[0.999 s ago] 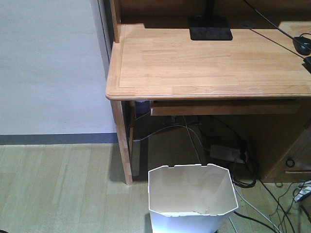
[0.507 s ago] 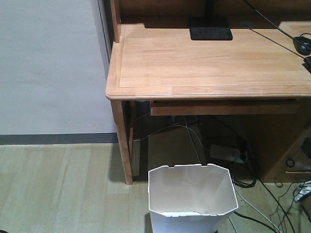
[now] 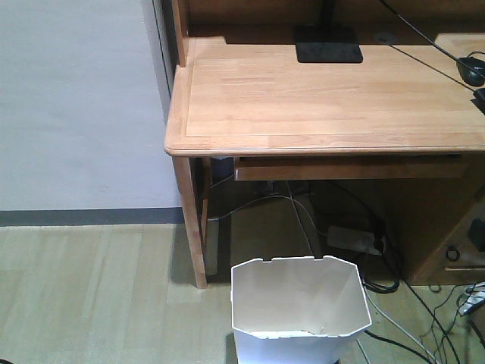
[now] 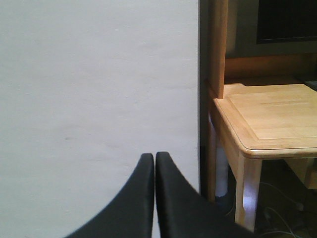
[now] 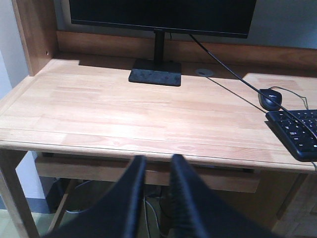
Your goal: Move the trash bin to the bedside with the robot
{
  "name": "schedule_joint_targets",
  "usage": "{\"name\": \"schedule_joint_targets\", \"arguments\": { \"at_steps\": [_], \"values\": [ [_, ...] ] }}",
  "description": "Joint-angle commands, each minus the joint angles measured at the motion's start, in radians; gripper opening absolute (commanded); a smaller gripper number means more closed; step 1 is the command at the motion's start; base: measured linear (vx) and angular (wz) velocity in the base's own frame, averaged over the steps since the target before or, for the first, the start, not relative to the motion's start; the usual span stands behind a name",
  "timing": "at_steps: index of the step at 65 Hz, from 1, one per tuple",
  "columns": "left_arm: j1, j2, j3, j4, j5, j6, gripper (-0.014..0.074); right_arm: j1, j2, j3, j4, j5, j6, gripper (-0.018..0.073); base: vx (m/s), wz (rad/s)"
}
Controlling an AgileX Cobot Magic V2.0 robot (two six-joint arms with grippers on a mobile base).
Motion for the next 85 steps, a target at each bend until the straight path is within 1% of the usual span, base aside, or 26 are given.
{"name": "schedule_joint_targets", "arguments": {
  "at_steps": [1, 7, 12, 16, 20, 26, 31, 36, 46, 66, 74, 81, 85],
  "values": [
    [-0.006, -0.005, -0.024, -0.002, -0.073, -0.004, -0.0006, 0.001, 0.009, -0.034, -0.013, -0.063, -0.014, 0.0332, 0.0, 0.0],
    [-0.006, -0.005, -0.024, -0.002, -0.073, -0.004, -0.0006, 0.001, 0.009, -0.034, -0.013, -0.065, -0.014, 0.048, 0.0, 0.0],
    [-0.006, -0.005, -0.024, -0.002, -0.073, -0.004, -0.0006, 0.001, 0.009, -0.034, -0.014, -0.073, -0.014, 0.0564, 0.0, 0.0],
    [-0.006, -0.005, -0.024, -0.002, -0.073, -0.004, -0.0006, 0.001, 0.009, -0.034, -0.013, -0.077, -0.014, 0.0608, 0.0, 0.0],
    [-0.006, -0.005, -0.024, -0.002, -0.073, -0.004, -0.0006, 0.001, 0.009, -0.034, -0.011, -0.077, -0.01, 0.0631, 0.0, 0.0],
    [-0.006, -0.005, -0.024, -0.002, -0.073, -0.004, -0.0006, 0.001, 0.009, -0.034, 0.032, -0.073, 0.029, 0.0627, 0.0, 0.0],
    [-0.006, -0.005, -0.024, -0.002, -0.073, -0.004, -0.0006, 0.001, 0.021, -0.052, 0.037, -0.065, 0.021, 0.0611, 0.0, 0.0],
    [-0.006, -0.005, -0.024, -0.002, -0.073, -0.004, -0.0006, 0.001, 0.065, -0.104, 0.036, -0.039, 0.02, 0.0591, 0.0, 0.0],
    [-0.006, -0.005, -0.024, -0.002, -0.073, -0.004, -0.0006, 0.001, 0.226, -0.247, 0.036, 0.052, 0.02, 0.0559, 0.0, 0.0],
    [-0.006, -0.005, -0.024, -0.002, -0.073, -0.004, -0.0006, -0.002, 0.555, -0.502, 0.034, 0.278, 0.013, 0.0557, 0.0, 0.0],
    [-0.006, -0.005, -0.024, -0.002, -0.073, -0.004, -0.0006, -0.002, 0.694, -0.587, 0.037, 0.374, -0.029, 0.0557, 0.0, 0.0],
    [-0.006, -0.005, -0.024, -0.002, -0.073, -0.004, -0.0006, -0.002, 0.804, -0.631, 0.063, 0.427, -0.077, 0.0557, 0.0, 0.0],
    [-0.006, -0.005, -0.024, -0.002, -0.073, -0.004, -0.0006, -0.004, 0.873, -0.643, 0.086, 0.434, -0.108, 0.0557, 0.0, 0.0]
  ]
}}
